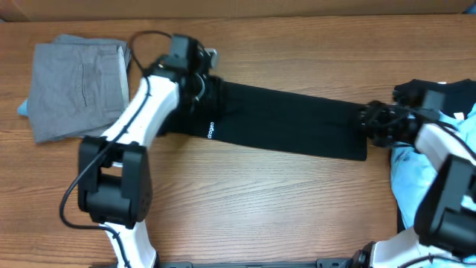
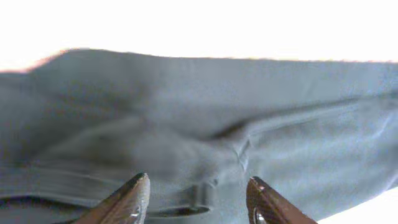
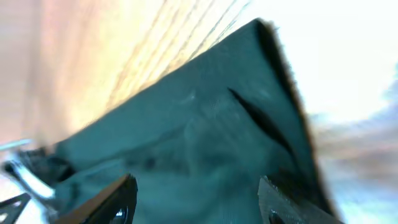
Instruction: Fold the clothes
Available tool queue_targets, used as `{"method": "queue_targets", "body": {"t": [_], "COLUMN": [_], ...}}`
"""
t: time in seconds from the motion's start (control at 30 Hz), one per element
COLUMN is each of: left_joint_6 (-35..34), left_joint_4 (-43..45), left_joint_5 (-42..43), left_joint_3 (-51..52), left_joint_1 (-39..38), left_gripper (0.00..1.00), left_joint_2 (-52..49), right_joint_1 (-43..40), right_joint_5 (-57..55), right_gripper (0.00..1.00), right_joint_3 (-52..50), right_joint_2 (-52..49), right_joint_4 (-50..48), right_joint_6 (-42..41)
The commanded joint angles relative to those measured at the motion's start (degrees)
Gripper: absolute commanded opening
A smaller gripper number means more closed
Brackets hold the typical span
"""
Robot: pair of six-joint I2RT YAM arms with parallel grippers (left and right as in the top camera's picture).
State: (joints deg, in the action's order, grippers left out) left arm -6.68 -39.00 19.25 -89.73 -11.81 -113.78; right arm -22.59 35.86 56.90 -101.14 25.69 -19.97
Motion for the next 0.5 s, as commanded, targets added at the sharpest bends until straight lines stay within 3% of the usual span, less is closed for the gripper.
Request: {"method": "queue_targets", "body": {"t": [0.0,0.2,0.3,0.47], "left_joint_6": [2.6,3.6,4.7,5.5], "left_joint_4": [-3.7,-13.0,-15.1,-17.1], "left_joint_5": [-0.2,-0.4,-1.4,-6.4], "left_joint_3": [-5.7,-7.5,-7.5,-7.5], "left_joint_1": [2.3,5.2,5.9,6.2], "left_gripper": [0.57,0.58,0.6,0.7], "left_joint_2": [4.6,4.7,4.7,4.7], "right_joint_1": [-4.1,-7.4,-6.2,-3.7], "right_joint_5": [7.7,-1.2,-3.6,-6.3], "right_gripper": [0.66,0.65,0.76,0.76], "right_joint_3": [2.1,1.4,0.6,0.3], "right_joint_2": [5.6,5.0,2.9,-3.4], "right_joint_4": [3.6,13.7,12.5,9.4], "right_joint_6": [4.4,11.1,11.1,11.5]}}
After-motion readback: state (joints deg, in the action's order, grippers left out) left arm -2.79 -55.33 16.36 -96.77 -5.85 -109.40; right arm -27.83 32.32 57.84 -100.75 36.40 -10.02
